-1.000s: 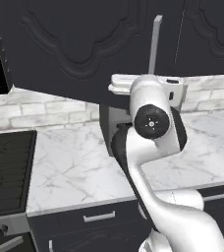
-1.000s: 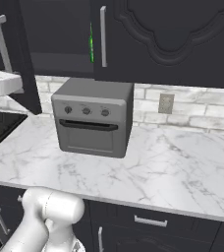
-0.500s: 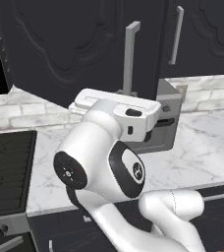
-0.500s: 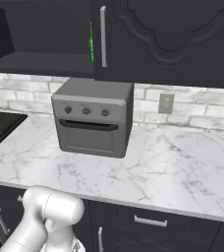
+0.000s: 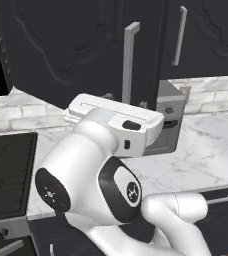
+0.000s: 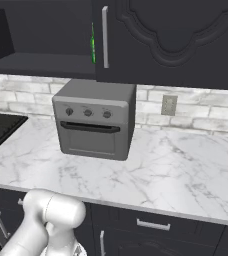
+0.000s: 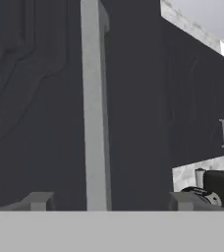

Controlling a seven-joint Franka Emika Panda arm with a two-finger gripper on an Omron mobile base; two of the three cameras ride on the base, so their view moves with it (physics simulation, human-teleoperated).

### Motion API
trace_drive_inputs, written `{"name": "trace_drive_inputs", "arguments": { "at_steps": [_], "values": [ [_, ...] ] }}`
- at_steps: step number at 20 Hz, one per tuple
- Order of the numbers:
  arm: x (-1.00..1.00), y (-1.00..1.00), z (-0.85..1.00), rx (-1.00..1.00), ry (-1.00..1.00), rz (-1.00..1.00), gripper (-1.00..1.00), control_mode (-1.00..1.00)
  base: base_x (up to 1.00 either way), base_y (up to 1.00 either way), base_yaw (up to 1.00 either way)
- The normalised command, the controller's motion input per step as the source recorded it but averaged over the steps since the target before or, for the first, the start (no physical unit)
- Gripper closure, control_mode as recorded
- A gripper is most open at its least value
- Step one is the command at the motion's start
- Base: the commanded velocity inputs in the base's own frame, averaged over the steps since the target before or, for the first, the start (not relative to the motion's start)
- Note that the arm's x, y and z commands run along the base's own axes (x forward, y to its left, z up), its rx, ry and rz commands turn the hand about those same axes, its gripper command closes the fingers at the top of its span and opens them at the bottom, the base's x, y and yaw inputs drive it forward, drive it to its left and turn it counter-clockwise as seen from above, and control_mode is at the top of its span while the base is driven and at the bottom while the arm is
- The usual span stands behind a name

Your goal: Open the cabinet directly in front. Then move the beer and the cup to the dining counter with the candle on it.

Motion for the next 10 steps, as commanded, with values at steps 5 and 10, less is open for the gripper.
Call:
{"name": "trace_drive_inputs", "arguments": {
  "at_steps": [5,10],
  "values": [
    [-0.84,-0.15,0.00,0.04,-0.08,0.00,-1.00,-1.00,0.00,0.00,0.00],
    [-0.30,-0.88,0.01,0.29,0.00,0.06,-1.00,-1.00,0.00,0.00,0.00]
  ]
}}
